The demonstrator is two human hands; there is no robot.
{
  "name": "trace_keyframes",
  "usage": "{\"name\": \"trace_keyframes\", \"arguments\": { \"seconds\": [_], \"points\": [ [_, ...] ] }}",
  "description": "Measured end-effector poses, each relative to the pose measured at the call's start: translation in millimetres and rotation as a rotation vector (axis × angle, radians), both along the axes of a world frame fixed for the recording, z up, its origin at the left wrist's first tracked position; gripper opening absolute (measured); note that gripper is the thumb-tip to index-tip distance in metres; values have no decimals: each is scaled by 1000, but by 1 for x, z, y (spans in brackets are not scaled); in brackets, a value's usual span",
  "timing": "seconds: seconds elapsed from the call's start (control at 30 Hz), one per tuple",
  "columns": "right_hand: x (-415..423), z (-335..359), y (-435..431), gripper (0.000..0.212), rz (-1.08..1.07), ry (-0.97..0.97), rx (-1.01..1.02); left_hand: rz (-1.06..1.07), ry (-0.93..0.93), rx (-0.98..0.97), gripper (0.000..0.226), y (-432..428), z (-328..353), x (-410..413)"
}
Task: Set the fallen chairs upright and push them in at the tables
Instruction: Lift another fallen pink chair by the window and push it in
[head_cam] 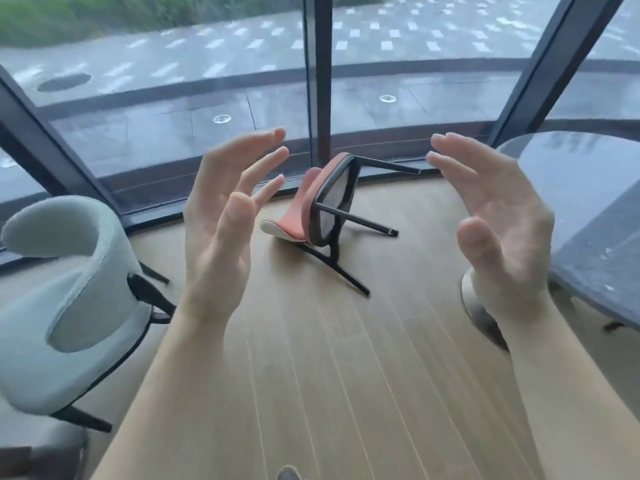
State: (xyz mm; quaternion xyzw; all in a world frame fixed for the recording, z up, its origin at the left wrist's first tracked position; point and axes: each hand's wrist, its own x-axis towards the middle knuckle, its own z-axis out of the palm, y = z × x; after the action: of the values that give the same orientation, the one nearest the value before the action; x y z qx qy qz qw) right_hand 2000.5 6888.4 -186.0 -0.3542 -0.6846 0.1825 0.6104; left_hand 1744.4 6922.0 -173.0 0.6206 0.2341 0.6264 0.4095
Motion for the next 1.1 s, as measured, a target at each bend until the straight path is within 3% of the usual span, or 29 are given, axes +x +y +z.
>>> {"name": "trace_keyframes", "arguments": {
  "seconds": [0.17,0.4,0.6,0.87,1.1],
  "points": [
    [-64,-3,63,82,-15,32,-21,4,21,9,52,66,1,-64],
    [-102,-11,156,82,-30,33,-77,-36,41,-13,63,169,-2,-90],
    [-126,-14,282,76,30,45,-57,54,95,19,62,261,3,-116],
    [-226,-4,456,79,281,142,-95,257,163,-7,70,381,21,-193],
    [-289,-23,596,74,284,101,-95,253,138,27,67,529,-6,-256]
  ]
}}
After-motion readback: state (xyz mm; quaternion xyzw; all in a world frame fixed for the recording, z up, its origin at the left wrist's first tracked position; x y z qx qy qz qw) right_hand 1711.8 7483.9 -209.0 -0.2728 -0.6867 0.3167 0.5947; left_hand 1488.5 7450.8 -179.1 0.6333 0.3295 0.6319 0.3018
